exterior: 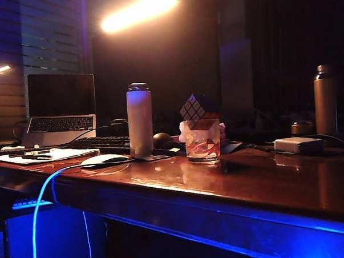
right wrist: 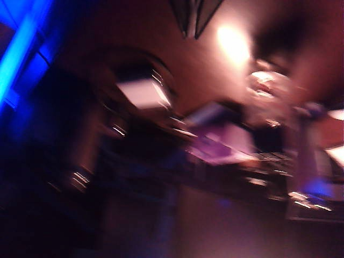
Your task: Stack the Rubik's Cube on top of the glass cup.
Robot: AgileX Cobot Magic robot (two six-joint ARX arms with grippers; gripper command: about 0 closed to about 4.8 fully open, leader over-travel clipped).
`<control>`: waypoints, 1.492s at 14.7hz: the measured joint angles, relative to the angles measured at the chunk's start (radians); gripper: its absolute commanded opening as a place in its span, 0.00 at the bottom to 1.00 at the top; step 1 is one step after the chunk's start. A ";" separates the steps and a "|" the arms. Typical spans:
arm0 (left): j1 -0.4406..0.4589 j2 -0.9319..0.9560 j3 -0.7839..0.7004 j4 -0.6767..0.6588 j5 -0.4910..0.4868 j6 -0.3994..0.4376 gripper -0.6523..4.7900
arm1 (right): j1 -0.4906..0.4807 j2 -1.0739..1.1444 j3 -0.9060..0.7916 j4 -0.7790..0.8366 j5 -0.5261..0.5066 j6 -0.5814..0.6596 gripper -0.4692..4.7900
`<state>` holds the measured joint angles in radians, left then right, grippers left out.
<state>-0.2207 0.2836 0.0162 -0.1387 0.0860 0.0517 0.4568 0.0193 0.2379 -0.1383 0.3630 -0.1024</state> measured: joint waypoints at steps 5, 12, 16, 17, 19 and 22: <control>0.000 -0.004 0.000 0.000 0.001 0.000 0.12 | -0.097 0.014 -0.098 -0.003 -0.029 0.003 0.09; 0.001 -0.004 0.000 -0.003 0.000 0.000 0.12 | -0.376 -0.016 -0.222 -0.045 -0.278 0.046 0.09; 0.001 -0.004 0.000 -0.003 0.001 0.000 0.12 | -0.375 -0.016 -0.222 -0.046 -0.279 0.046 0.09; 0.001 -0.004 0.000 -0.003 0.001 0.000 0.12 | -0.375 -0.016 -0.222 -0.046 -0.279 0.046 0.09; 0.001 -0.004 0.000 -0.003 0.001 0.000 0.12 | -0.375 -0.016 -0.222 -0.046 -0.279 0.046 0.09; 0.001 -0.016 0.000 -0.006 -0.004 0.000 0.12 | -0.375 -0.016 -0.222 -0.046 -0.279 0.046 0.09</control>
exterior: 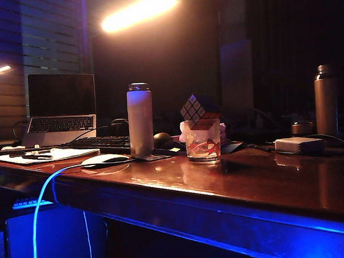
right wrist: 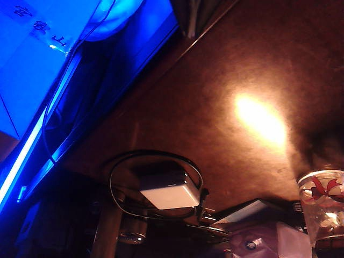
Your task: Stack the Rubik's Cube on top of the glass cup.
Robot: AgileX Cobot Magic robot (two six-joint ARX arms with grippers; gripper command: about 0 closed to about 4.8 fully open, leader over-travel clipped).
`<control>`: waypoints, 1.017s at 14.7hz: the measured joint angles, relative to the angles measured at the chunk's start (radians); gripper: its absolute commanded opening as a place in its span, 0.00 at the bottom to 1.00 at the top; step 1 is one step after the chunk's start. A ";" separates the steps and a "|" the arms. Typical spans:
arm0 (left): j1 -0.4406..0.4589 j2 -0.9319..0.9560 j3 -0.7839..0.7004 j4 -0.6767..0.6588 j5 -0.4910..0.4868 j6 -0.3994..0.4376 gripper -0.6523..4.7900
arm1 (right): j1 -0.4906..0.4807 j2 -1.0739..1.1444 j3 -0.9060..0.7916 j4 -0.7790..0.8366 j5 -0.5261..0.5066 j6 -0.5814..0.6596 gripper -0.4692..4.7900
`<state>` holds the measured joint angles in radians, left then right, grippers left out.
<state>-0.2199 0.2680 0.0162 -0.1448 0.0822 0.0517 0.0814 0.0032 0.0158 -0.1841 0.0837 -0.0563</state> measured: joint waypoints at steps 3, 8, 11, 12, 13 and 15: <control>0.034 -0.124 0.000 0.002 -0.203 0.000 0.12 | 0.000 0.000 0.000 0.000 0.001 0.000 0.09; 0.167 -0.264 0.000 0.022 -0.260 0.000 0.12 | 0.000 0.000 0.000 0.000 0.001 0.000 0.09; 0.173 -0.265 -0.009 0.014 -0.216 0.000 0.12 | 0.000 0.000 0.000 0.000 0.001 0.000 0.09; 0.173 -0.265 -0.009 0.015 -0.166 0.000 0.12 | 0.000 0.000 0.000 0.000 0.001 0.000 0.09; 0.173 -0.265 -0.009 0.014 -0.113 0.000 0.12 | 0.000 0.000 0.000 0.000 0.001 0.000 0.09; 0.173 -0.265 -0.009 0.001 -0.085 0.000 0.12 | 0.000 0.000 0.000 0.000 0.001 0.000 0.09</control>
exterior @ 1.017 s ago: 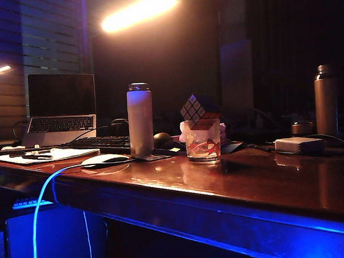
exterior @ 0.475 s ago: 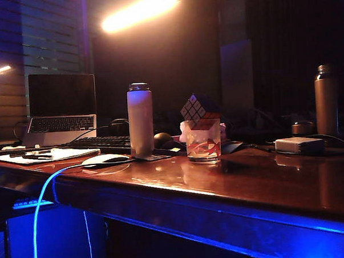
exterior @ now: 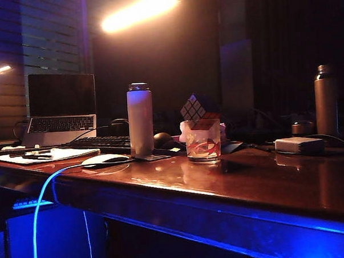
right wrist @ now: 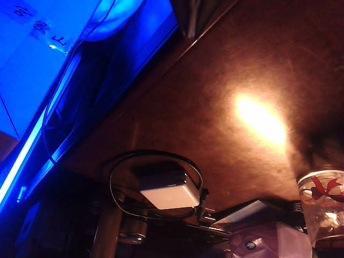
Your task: Stack the Rubik's Cube on top of the glass cup.
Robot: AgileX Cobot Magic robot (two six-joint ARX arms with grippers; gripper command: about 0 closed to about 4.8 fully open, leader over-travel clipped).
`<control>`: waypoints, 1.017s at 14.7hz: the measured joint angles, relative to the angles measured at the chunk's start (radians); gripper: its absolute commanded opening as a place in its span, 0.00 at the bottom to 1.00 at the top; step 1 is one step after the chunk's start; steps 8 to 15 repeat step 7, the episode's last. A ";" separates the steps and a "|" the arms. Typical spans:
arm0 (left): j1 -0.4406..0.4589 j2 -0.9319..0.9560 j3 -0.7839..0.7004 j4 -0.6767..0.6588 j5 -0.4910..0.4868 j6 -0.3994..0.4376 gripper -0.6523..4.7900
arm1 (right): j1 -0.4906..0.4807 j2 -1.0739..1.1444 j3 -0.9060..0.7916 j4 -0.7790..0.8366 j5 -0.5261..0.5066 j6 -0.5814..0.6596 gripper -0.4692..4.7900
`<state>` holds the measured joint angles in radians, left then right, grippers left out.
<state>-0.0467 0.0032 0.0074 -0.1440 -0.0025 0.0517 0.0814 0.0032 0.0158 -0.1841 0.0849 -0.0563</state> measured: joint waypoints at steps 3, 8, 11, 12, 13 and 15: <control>0.000 0.000 0.000 -0.006 0.000 0.000 0.12 | 0.000 0.000 0.000 0.000 0.000 0.000 0.09; 0.000 0.000 0.000 -0.006 0.000 0.000 0.12 | 0.000 0.000 0.000 0.000 0.000 0.000 0.09; 0.000 0.000 0.000 -0.006 0.000 0.000 0.12 | 0.000 0.000 0.000 0.000 0.000 0.000 0.09; 0.000 0.000 0.000 -0.006 0.000 0.000 0.12 | 0.000 0.000 0.000 0.000 0.000 0.000 0.09; 0.000 0.000 0.000 -0.006 0.000 0.000 0.12 | 0.000 0.000 0.000 0.000 0.000 0.000 0.09; 0.000 0.000 0.000 -0.006 0.000 0.000 0.12 | 0.000 0.000 0.000 0.000 0.000 0.000 0.09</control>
